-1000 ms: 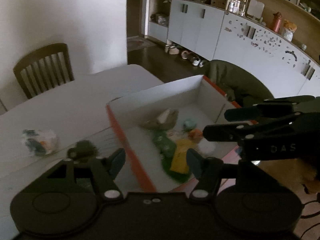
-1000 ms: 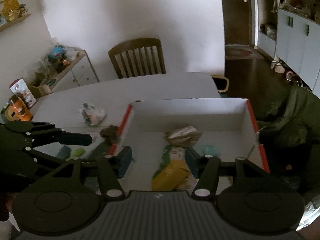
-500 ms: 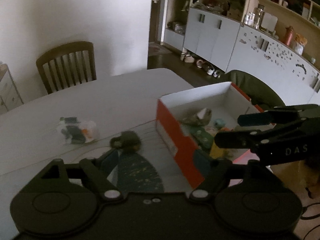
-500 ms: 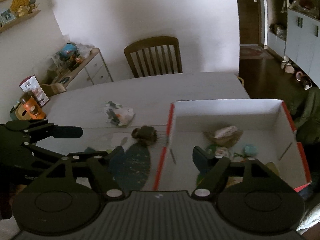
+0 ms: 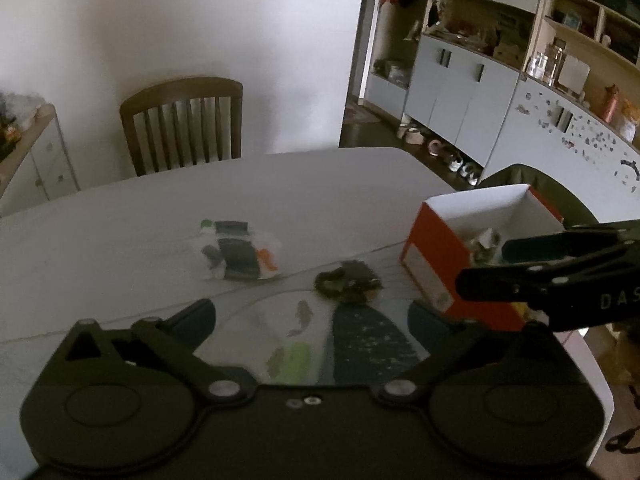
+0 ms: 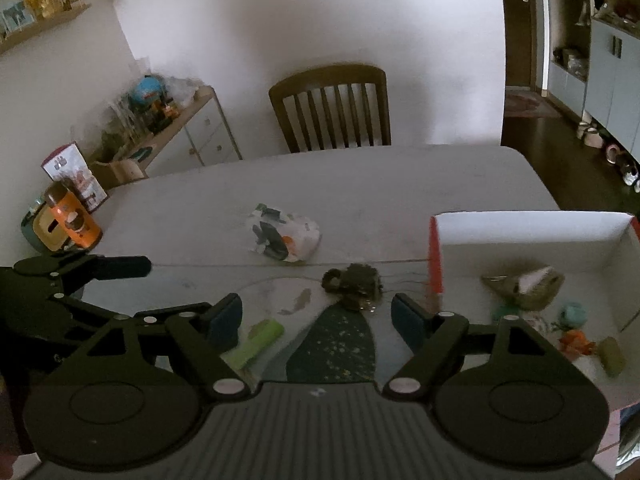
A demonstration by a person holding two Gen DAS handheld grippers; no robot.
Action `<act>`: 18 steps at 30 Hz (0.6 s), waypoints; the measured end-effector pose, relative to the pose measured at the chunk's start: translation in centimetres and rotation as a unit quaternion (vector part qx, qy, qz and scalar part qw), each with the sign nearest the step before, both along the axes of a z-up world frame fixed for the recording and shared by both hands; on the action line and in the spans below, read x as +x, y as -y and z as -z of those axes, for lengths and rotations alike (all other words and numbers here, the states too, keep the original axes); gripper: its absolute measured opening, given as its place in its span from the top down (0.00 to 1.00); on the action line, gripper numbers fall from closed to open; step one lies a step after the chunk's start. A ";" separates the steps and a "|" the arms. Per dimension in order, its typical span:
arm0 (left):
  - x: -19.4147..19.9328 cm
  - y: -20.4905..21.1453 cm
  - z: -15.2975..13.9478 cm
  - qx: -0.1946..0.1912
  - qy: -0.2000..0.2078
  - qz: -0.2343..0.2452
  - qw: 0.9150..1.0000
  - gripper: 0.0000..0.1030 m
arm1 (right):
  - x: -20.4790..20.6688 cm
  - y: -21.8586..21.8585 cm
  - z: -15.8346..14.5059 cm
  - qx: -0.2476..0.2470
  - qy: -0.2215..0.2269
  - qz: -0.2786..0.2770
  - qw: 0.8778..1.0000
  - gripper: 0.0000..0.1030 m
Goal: Organize objects
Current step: 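Withdraw both grippers from the shoebox toward the items on the table, then grasp the light-green toy with the left gripper while the right grasps the dark speckled bag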
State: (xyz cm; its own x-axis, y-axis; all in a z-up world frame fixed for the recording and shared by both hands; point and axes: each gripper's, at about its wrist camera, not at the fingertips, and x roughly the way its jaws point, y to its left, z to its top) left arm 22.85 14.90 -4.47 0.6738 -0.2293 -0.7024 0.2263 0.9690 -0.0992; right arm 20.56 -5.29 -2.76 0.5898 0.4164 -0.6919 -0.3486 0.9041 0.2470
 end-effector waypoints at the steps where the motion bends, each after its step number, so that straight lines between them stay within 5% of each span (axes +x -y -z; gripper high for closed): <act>1: 0.2 -0.4 0.4 -0.002 0.000 -0.001 1.000 0.01 | 0.3 -0.6 0.2 -0.005 -0.002 0.001 1.000 0.21; 18: 2.5 -3.1 7.9 0.011 -0.020 0.021 1.000 0.01 | 5.6 -4.7 5.5 -0.066 -0.045 0.022 0.997 0.21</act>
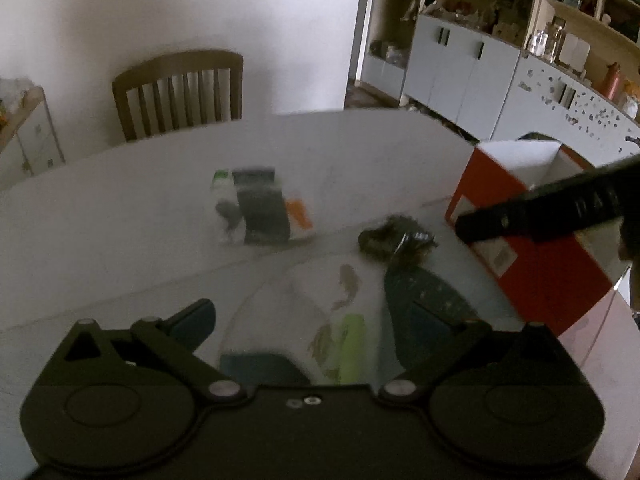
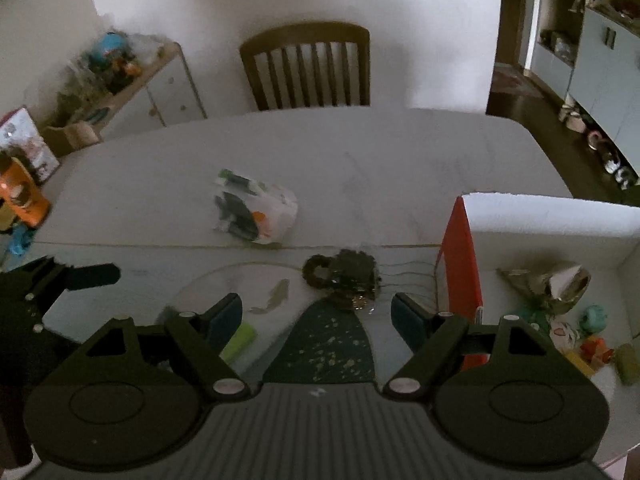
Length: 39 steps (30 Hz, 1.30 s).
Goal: Organize objects
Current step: 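Grasp the light-green toy with the left gripper while the right grasps the dark speckled bag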
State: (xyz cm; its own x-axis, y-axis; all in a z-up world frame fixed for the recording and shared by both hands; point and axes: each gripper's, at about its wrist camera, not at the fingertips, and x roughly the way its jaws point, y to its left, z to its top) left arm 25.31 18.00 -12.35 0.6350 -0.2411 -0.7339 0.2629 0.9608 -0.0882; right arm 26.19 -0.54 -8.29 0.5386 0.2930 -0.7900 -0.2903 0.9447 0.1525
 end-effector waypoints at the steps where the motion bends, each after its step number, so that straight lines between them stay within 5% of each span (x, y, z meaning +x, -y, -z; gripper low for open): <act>1: 0.1 -0.1 0.5 -0.002 -0.003 0.001 1.000 0.01 | 0.4 -0.1 0.4 -0.002 -0.004 0.003 1.000 0.21; 12: 0.1 1.7 3.7 0.023 -0.008 0.039 0.999 0.02 | 4.4 -0.8 4.0 -0.029 -0.027 0.016 0.999 0.21; 24: -0.2 3.3 5.8 0.041 -0.023 0.048 0.998 0.23 | 7.3 -2.0 6.9 -0.029 -0.040 0.037 0.998 0.21; 29: -0.8 4.0 6.1 0.053 -0.019 0.066 0.996 0.36 | 7.7 -1.2 7.6 -0.017 -0.050 0.062 0.997 0.23; 39: -0.8 4.3 5.5 0.055 -0.031 0.060 0.996 0.74 | 8.4 -0.6 8.7 0.002 -0.075 0.086 0.993 0.48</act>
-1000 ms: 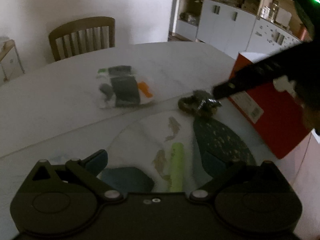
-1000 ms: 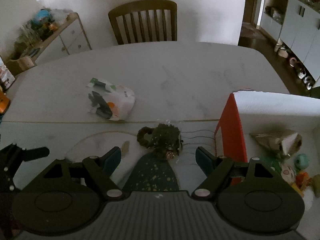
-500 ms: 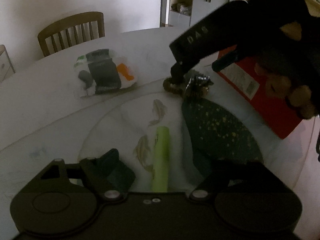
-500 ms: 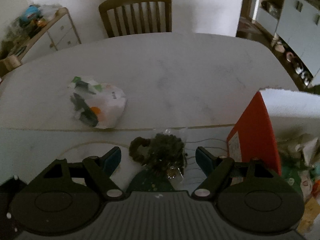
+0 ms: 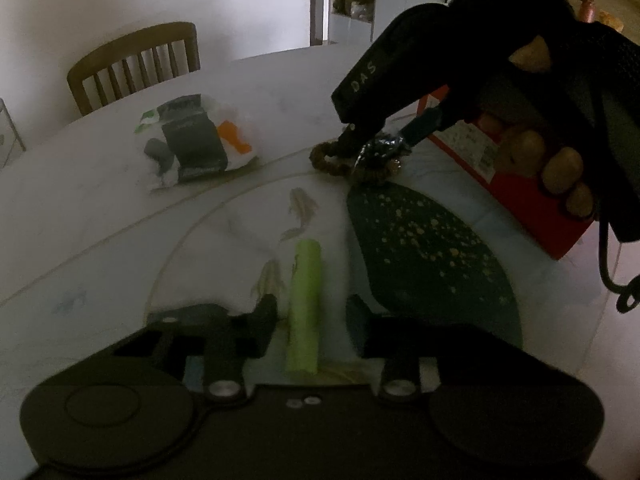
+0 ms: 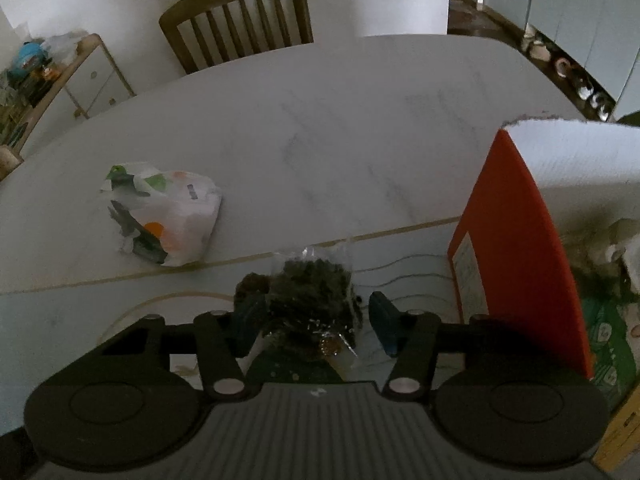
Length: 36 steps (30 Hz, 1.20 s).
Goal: Organize objects
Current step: 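Carry the green toy with the left gripper while the right carries the dark bag to the shoebox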
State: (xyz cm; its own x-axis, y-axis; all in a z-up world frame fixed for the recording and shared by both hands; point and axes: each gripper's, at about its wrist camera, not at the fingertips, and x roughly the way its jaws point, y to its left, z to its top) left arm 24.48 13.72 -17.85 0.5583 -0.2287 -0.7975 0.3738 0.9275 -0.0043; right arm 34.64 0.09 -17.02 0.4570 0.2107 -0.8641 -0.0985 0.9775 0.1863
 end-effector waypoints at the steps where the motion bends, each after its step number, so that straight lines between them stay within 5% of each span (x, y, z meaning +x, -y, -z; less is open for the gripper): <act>1: 0.0 0.0 -0.1 0.000 -0.002 -0.001 1.000 0.80 | 0.0 0.0 0.0 0.001 0.001 0.000 1.000 0.52; 10: 0.2 -0.5 -0.3 -0.005 -0.015 -0.016 1.000 0.86 | -0.5 -0.3 -0.4 -0.008 0.005 -0.001 1.000 0.69; 20: -0.6 -1.1 -1.9 -0.027 -0.027 -0.040 0.998 0.87 | -3.8 0.0 -4.2 0.017 0.031 -0.019 0.999 0.70; 36: -3.4 2.4 -9.8 -0.069 0.017 -0.027 0.997 0.87 | -11.3 4.0 -11.6 0.027 0.071 -0.041 0.996 0.70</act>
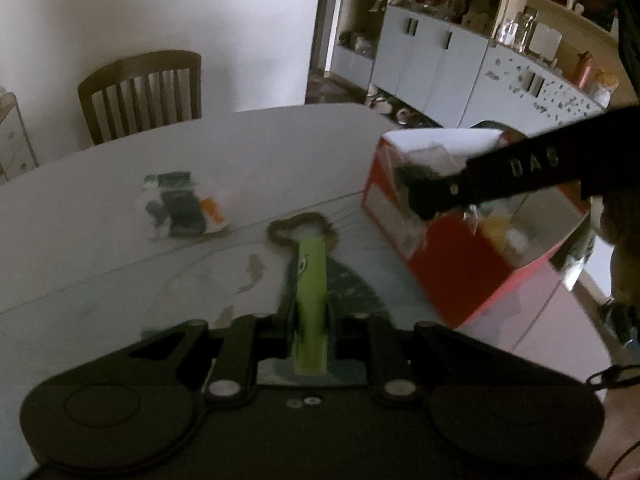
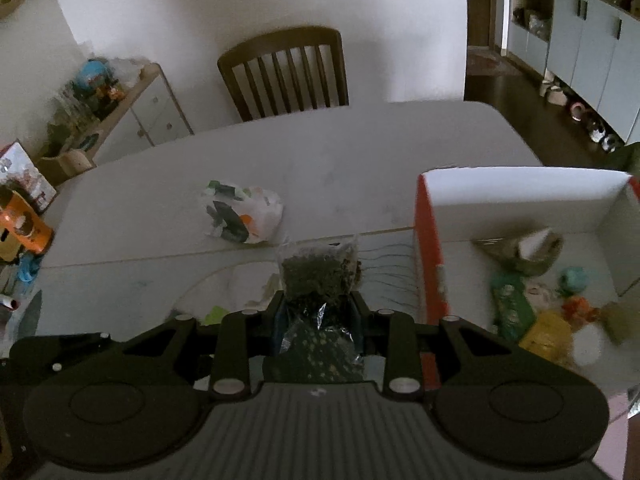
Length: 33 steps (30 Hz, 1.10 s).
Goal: Organize objects
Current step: 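Carry the green toy with the left gripper while the right carries the dark bag to the shoebox, then lower the green toy into the box with the left gripper while the right lowers the dark bag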
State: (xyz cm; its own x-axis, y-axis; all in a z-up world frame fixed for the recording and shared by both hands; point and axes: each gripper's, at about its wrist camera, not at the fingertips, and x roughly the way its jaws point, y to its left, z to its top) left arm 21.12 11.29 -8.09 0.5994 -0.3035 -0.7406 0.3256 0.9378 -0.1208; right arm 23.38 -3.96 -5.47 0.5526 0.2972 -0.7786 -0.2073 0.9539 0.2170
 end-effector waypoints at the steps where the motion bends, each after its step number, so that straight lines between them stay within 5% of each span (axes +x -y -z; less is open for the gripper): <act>1: -0.1 0.4 -0.3 -0.002 0.002 0.001 1.000 0.87 | -0.4 0.5 -0.3 0.002 0.002 0.001 1.000 0.70; 16: -1.0 9.3 -3.0 0.002 0.017 0.031 0.999 0.86 | -4.5 11.3 -1.8 0.016 0.021 0.033 0.999 0.70; 33: 1.3 18.9 -2.3 0.028 0.008 0.044 0.999 0.86 | -3.2 24.1 0.1 0.012 0.031 0.077 0.996 0.70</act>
State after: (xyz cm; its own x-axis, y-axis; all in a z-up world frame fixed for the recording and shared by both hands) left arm 22.44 -7.57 -5.79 0.5839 -0.3144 -0.7485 0.4093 0.9102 -0.0631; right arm 20.16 -28.09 -5.52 0.6401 0.2222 -0.7355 -0.0719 0.9704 0.2306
